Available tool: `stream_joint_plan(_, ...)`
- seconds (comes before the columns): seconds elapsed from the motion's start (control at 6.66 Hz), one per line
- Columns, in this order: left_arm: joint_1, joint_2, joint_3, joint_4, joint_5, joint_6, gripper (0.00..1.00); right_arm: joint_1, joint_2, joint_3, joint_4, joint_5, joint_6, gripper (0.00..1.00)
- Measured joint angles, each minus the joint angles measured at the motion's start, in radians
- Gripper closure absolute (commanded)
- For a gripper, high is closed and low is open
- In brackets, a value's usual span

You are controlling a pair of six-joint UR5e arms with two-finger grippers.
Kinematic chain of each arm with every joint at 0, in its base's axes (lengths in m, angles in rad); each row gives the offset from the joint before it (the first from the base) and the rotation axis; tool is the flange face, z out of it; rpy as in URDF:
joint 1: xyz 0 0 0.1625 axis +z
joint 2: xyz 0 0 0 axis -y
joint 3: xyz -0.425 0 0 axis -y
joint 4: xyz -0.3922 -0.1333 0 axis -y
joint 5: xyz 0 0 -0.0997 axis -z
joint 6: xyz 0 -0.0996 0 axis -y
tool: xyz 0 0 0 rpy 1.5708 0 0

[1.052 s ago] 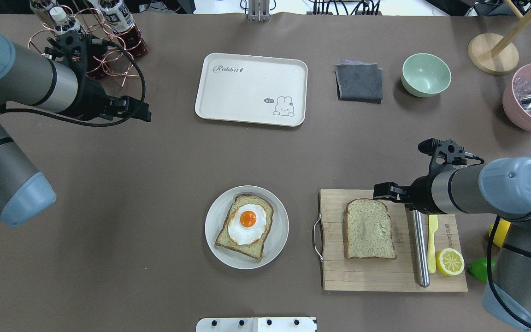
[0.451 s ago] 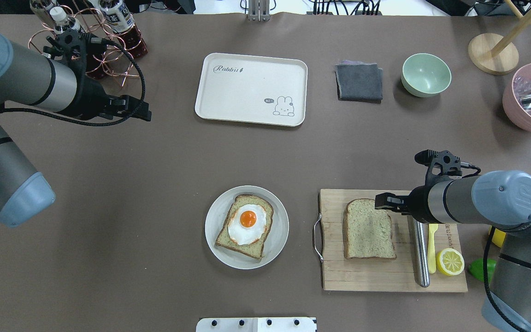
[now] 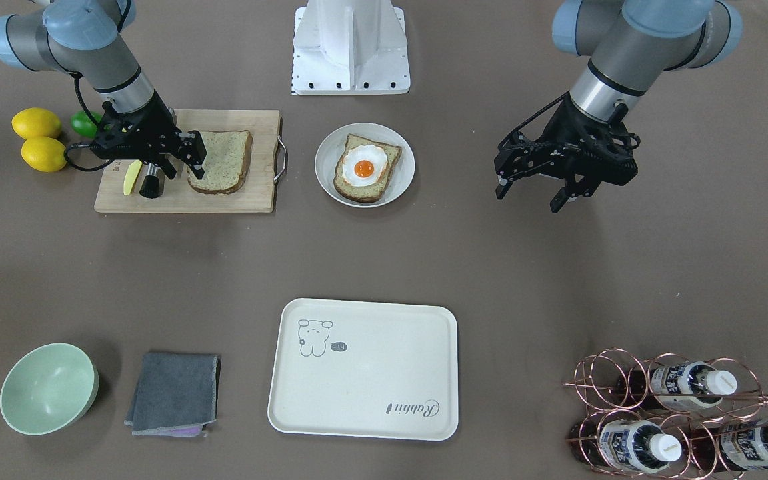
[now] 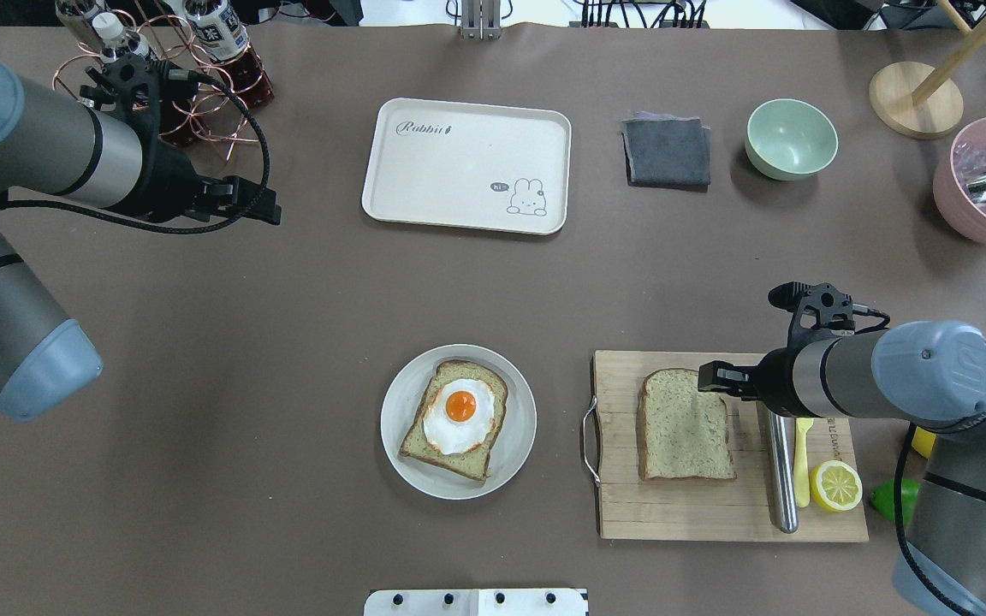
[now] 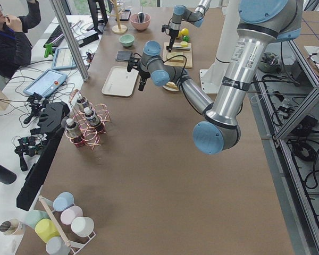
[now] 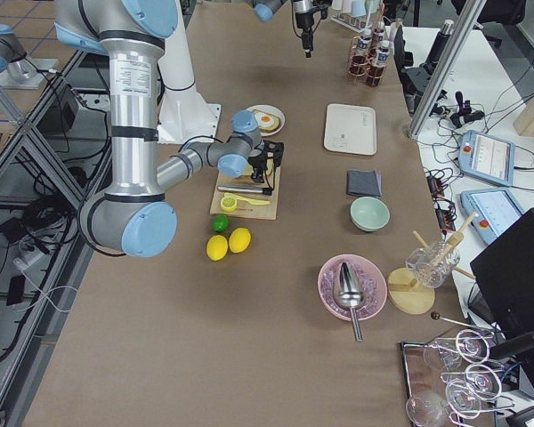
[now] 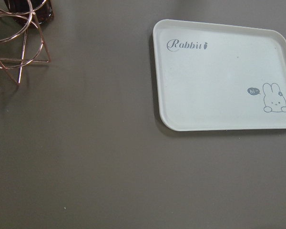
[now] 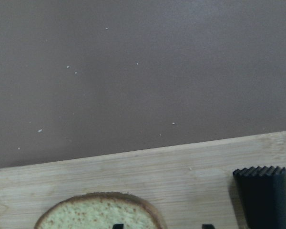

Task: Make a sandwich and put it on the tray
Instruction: 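Lower the right gripper and grasp the bread slice on the board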

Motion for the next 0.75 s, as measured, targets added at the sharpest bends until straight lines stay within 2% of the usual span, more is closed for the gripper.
stream_joint_plan(0.45, -0.001, 0.002, -0.010, 0.000, 0.000, 0.000, 0.03, -0.008, 0.005, -0.004, 0.000, -0.005, 0.000, 0.37)
stream_joint_plan(0.6, -0.002, 0.003, -0.013, 0.000, 0.000, 0.000, 0.03, -0.011, 0.006, -0.004, 0.000, -0.006, 0.000, 0.41)
stream_joint_plan(0.75, -0.003, 0.003, -0.013, 0.000, 0.000, 0.000, 0.03, -0.015, 0.006, -0.005, 0.001, -0.009, 0.000, 0.58)
